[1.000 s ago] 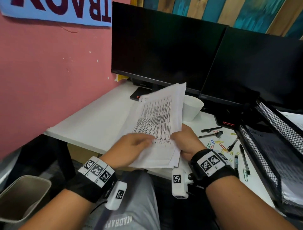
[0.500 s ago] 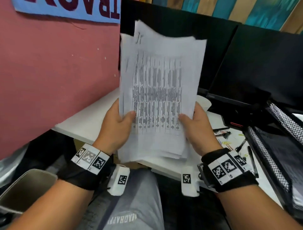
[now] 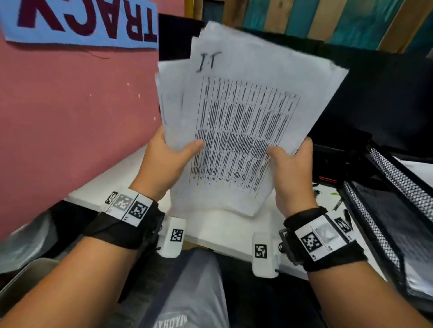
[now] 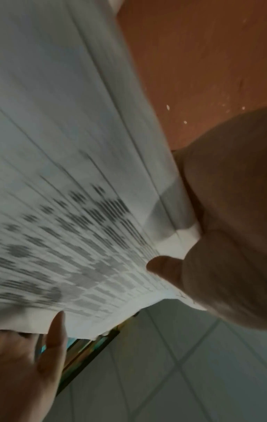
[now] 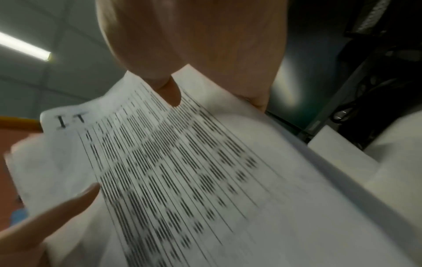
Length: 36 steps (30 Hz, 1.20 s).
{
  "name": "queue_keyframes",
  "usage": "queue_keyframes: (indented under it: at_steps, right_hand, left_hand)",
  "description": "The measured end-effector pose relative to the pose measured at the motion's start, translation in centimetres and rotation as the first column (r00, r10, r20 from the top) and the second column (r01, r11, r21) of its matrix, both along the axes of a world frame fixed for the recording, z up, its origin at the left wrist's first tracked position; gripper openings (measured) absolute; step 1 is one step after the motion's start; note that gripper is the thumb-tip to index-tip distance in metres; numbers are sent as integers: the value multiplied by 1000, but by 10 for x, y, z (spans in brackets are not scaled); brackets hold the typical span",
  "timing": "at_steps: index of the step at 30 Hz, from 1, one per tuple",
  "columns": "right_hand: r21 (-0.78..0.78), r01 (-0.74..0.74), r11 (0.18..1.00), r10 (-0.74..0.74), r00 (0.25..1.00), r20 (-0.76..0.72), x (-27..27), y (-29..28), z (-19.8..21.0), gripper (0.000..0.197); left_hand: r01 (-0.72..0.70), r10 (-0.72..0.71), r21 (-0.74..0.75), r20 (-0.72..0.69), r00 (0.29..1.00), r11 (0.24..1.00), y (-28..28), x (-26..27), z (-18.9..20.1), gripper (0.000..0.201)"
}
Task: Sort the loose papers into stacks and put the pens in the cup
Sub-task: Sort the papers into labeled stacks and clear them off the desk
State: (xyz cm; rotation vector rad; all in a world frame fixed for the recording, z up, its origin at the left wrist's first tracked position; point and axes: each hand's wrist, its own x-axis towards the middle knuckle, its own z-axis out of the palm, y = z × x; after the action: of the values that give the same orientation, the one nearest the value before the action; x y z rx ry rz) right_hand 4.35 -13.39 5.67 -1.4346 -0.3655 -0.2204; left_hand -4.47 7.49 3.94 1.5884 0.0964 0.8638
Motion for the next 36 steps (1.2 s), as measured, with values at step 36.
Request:
queue_keyframes:
  at_steps: [36]
  right_hand:
    - [219,-211,953,302,730,-613,9,-28,-75,25]
  left_hand:
    - [-175,146,-114,-226,963,978,-19,33,-47,21]
